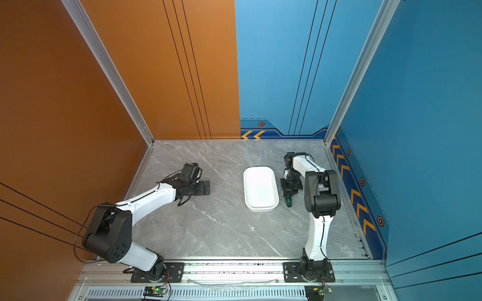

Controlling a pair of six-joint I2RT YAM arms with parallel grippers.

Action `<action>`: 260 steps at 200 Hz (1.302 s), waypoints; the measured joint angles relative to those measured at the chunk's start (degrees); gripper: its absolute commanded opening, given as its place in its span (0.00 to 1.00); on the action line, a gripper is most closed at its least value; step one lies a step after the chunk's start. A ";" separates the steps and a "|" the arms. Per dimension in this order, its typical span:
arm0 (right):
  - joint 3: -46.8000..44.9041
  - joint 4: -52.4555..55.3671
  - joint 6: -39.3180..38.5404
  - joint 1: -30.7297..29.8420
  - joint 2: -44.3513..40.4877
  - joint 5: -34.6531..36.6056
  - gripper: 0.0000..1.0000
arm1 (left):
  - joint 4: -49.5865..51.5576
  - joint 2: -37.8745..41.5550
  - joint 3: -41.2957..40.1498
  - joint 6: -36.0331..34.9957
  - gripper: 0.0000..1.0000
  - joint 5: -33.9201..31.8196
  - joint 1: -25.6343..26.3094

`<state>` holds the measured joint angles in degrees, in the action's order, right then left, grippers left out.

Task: Put the screwdriver in the bin
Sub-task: Pick up the screwdriver from the middle-right of the table, then place the screwdriver into the bin.

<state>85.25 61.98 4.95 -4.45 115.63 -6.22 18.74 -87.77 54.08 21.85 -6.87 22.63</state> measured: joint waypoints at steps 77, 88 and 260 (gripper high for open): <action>3.19 0.22 2.73 -2.73 -10.23 -4.44 0.00 | 0.00 0.00 0.00 0.00 0.98 -0.26 0.00; 4.44 0.22 3.58 -4.90 -10.56 -4.52 0.00 | 0.00 0.00 0.00 0.02 0.98 -0.35 0.00; 12.24 -0.13 11.65 -19.67 3.37 -0.37 0.00 | 0.00 2.27 -0.07 -1.46 0.98 -0.37 0.00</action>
<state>97.49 61.84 16.60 -24.12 119.00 -6.59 18.74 -85.49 54.02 20.38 -7.25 22.63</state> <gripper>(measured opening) 0.204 0.978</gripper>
